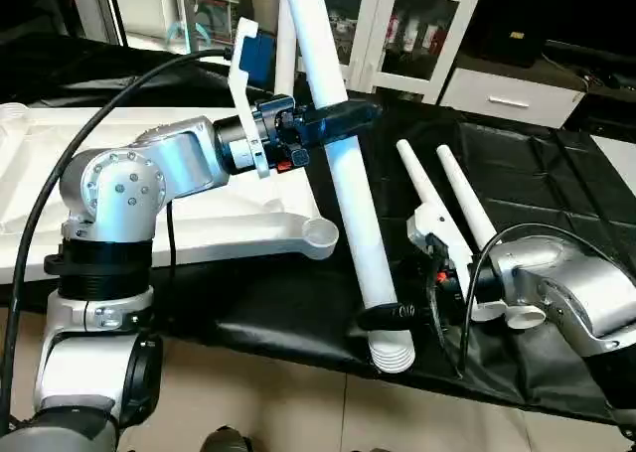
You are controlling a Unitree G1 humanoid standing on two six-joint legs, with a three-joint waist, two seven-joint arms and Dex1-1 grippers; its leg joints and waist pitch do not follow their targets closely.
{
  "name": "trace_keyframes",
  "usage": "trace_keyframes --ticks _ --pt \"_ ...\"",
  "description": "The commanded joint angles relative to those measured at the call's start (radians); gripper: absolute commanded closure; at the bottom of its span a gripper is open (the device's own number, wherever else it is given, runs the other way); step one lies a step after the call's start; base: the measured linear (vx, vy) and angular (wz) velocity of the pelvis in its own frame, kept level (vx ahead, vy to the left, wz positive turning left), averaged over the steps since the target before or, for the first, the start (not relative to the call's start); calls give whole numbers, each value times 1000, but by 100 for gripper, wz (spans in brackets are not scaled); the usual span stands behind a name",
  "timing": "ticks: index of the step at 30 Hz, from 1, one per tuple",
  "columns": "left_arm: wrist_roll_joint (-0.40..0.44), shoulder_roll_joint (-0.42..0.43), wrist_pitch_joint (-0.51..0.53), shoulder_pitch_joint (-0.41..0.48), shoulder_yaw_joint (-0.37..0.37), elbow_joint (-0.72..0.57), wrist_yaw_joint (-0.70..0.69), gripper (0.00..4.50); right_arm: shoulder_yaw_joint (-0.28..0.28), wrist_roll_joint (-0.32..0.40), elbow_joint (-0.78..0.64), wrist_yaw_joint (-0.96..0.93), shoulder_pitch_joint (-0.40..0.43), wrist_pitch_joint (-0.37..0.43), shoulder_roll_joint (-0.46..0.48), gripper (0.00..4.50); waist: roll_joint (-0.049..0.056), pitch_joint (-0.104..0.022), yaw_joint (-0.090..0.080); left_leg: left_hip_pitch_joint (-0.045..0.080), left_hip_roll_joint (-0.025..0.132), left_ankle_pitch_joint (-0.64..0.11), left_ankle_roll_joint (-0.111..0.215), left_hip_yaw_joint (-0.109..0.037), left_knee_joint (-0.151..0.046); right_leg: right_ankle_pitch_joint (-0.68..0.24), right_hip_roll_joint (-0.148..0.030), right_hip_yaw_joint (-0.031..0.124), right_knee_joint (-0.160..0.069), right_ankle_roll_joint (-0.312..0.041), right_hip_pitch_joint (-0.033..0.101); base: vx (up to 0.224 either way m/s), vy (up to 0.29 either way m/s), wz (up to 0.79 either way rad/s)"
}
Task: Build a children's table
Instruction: Pick table leg
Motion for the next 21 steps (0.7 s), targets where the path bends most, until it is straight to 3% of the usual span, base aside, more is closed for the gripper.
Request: trace_keyframes --ticks 1,6,21 --pt "-13 -2 2 -34 -1 -19 -12 294 5 -10 9 2 10 -14 -5 78 3 -73 1 29 7 -410 -62 -2 -77 -463 -31 13 -87 -110 41 0 0 0" --pt "-6 11 1 -35 -7 -20 -26 294 28 -24 7 12 16 -23 -21 123 4 -74 1 29 8 -402 -62 -2 -77 -446 -31 14 -84 -115 42 0 0 0" --pt "-4 6 -3 -50 3 4 -31 294 27 -26 18 4 22 -36 -16 246 10 -73 0 31 7 -420 -64 -2 -77 -435 -30 14 -84 -129 43 0 0 0"
